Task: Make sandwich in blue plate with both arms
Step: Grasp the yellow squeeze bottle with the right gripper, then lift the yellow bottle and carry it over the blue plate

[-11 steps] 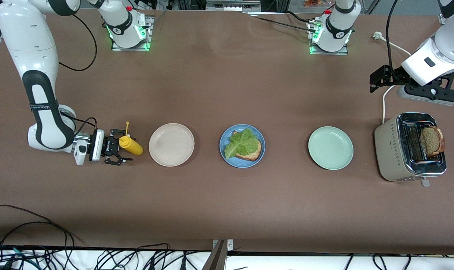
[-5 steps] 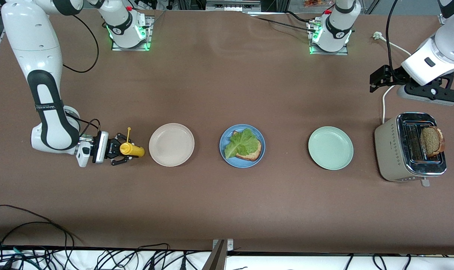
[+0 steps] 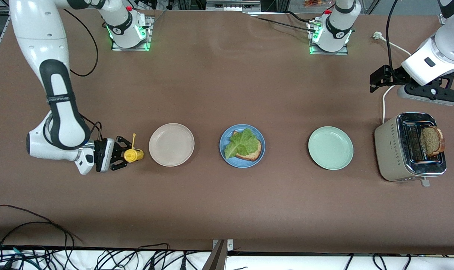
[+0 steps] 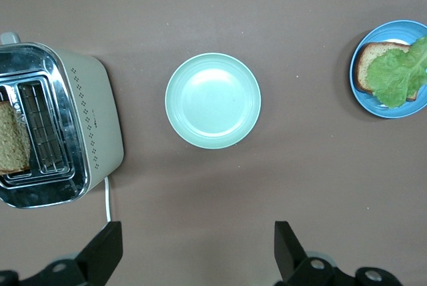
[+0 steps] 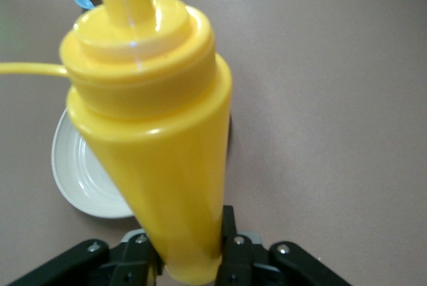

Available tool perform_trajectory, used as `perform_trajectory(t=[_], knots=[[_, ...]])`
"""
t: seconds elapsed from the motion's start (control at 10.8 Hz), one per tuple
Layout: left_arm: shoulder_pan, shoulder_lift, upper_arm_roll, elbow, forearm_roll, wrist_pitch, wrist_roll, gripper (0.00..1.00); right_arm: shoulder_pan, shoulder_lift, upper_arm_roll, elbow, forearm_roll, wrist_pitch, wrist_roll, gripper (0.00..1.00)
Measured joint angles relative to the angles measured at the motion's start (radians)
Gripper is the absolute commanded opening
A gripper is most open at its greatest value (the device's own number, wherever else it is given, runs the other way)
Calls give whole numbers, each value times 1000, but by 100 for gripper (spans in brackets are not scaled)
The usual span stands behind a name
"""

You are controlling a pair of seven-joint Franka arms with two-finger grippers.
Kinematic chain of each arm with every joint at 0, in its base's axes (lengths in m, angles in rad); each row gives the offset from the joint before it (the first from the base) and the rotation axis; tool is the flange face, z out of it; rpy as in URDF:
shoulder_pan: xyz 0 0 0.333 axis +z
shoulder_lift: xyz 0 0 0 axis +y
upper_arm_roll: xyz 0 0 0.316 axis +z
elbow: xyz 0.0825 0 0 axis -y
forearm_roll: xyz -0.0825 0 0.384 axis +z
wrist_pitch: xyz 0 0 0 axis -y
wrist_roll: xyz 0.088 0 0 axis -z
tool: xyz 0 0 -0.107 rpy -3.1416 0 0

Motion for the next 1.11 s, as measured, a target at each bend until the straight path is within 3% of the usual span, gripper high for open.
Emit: perform_trajectory(t=[0.46, 0.83, 1.11], knots=[[0, 0, 0, 0, 0, 0, 0, 100, 236, -87, -119, 78, -343, 1, 466, 0], [0, 0, 0, 0, 0, 0, 0, 100, 430, -93, -174, 152, -550, -51, 878, 0], [0, 0, 0, 0, 0, 0, 0, 100, 595, -88, -202, 164, -654, -59, 1160, 0]])
